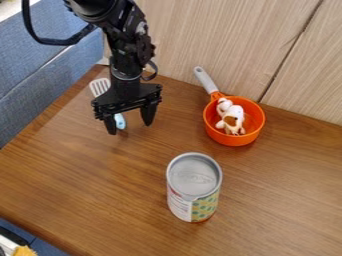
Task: Move the spatula to the close left side of the red pot
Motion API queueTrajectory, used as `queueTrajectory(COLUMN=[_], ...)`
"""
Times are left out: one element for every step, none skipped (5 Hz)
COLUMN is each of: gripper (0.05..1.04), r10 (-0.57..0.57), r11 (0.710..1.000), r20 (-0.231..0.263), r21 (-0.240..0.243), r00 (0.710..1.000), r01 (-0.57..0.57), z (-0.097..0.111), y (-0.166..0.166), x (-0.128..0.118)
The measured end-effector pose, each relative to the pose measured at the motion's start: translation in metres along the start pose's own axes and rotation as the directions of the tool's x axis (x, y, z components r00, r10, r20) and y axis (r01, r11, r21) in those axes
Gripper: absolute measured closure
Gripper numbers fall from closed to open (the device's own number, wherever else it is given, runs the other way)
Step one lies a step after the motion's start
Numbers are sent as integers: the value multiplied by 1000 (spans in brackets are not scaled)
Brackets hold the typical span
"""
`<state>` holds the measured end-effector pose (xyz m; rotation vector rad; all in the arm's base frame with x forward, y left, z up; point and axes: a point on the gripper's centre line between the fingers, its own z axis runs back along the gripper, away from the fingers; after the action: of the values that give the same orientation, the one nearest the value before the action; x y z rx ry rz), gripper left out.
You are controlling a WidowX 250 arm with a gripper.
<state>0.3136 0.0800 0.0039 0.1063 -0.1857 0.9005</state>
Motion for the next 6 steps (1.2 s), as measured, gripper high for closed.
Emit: queueTrajectory(gripper=[82,82,133,415,713,766], r10=[25,35,48,32,15,11], r11=[1000,998,997,988,986,985], r20=[-12,-28,-39,-61,-63,-69], r21=[18,45,61,150,167,172], r00=[1000,999,998,998,998,998], r01=[-25,-33,-46,-23,-4,1], z=[-5,-7,-12,-17,-18,-19], y=[5,11,14,10,6,5], x=[6,12,16,21,19,20])
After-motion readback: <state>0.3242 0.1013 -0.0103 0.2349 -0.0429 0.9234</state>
